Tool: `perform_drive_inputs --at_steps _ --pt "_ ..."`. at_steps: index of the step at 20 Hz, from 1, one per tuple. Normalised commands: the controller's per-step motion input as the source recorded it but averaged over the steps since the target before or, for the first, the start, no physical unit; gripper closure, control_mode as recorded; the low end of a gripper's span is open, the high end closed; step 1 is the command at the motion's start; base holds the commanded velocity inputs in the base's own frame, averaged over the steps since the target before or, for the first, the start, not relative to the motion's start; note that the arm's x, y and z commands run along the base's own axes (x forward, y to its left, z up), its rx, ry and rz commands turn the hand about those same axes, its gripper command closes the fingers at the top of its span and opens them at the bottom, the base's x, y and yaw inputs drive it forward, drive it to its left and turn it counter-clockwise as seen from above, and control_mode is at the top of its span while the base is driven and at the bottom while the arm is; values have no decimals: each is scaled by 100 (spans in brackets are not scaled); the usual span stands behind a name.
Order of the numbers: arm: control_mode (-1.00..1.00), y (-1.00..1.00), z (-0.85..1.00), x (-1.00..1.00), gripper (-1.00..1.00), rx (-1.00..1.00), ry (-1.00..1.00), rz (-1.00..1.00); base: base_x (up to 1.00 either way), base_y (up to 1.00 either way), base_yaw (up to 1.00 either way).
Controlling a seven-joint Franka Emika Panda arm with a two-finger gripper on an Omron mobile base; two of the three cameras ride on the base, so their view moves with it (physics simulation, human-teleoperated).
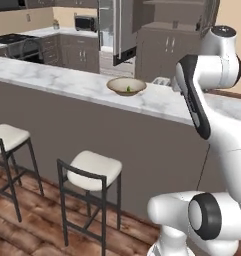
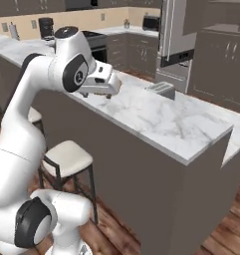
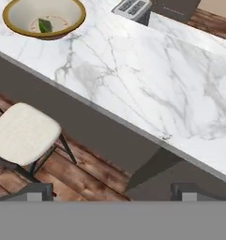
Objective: There is a bowl on the dining counter. Grab a lemon wedge from the fridge and place it in the bowl. Then get the liquor bottle and glass cup from the cabinet and place them next to the bowl.
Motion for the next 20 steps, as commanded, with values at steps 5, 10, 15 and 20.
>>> perform_drive_inputs --at_steps 5,10,15,20 --pt "100 0 0 0 -100 0 0 0 -58 -74 -38" --pt "100 0 0 0 -100 0 0 0 -35 -84 -48" --pt "100 0 0 0 -100 0 0 0 -10 -91 -52" --pt "100 0 0 0 -100 0 0 0 11 -78 -51"
